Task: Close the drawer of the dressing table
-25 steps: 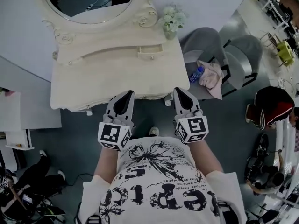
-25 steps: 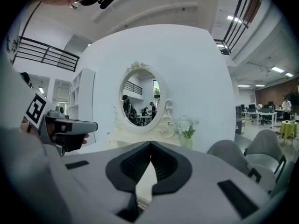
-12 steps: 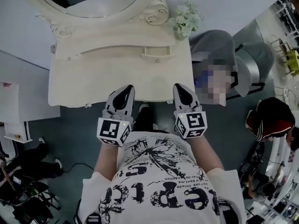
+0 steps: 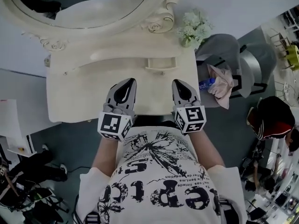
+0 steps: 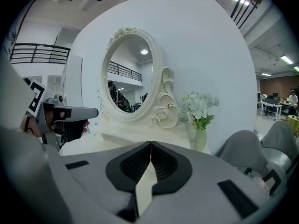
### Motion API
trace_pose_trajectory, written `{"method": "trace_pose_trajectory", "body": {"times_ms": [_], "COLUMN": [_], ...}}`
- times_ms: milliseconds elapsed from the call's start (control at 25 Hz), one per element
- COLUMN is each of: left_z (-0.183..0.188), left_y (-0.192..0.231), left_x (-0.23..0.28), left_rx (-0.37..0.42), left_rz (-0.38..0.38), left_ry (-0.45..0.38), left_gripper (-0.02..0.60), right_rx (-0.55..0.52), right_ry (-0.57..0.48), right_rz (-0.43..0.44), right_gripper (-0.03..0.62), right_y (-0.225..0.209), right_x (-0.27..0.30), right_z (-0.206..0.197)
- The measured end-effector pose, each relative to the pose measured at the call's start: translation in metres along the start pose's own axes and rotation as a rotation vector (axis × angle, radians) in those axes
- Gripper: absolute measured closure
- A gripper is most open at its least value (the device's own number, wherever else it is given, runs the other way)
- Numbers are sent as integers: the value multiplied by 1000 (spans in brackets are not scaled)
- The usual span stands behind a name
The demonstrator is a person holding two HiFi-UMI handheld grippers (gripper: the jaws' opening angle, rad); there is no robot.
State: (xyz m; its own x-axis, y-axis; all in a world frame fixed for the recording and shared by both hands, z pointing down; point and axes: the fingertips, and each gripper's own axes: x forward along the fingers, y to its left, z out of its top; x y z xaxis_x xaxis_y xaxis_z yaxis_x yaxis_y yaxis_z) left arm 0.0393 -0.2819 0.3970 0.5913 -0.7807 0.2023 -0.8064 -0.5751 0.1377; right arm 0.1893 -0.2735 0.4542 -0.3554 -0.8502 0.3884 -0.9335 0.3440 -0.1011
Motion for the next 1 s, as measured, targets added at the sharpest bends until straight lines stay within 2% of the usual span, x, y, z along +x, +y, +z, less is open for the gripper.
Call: {"method": "trace_pose_trajectory", "body": {"times_ms": [280, 520, 560, 640, 880, 1000], "left_z": [-18, -48, -52, -59, -78, -85], "left_y": [22, 37, 40, 45, 52, 51], "left_x": [24, 27, 28, 29, 32, 33], "left_rx": [39, 6, 1, -11, -35, -41], "left_rz": [-23, -4, 5, 22, 45, 47], "left_ry": [10, 44, 50, 60, 97, 113], "left_gripper": [561, 561, 561, 561, 561, 561], "right_rx": [40, 47, 35, 33, 109, 109], "right_ry": [113, 228, 249, 296, 347, 353], "right_rz": [26, 27, 23, 22, -31, -60], "right_gripper": [576, 571, 556, 486, 461, 462], "right_y": [-1, -6, -8, -12, -23, -23], "right_x": [47, 76, 80, 89, 113, 120], "right_z": [-32, -79, -87, -104, -128, -132]}}
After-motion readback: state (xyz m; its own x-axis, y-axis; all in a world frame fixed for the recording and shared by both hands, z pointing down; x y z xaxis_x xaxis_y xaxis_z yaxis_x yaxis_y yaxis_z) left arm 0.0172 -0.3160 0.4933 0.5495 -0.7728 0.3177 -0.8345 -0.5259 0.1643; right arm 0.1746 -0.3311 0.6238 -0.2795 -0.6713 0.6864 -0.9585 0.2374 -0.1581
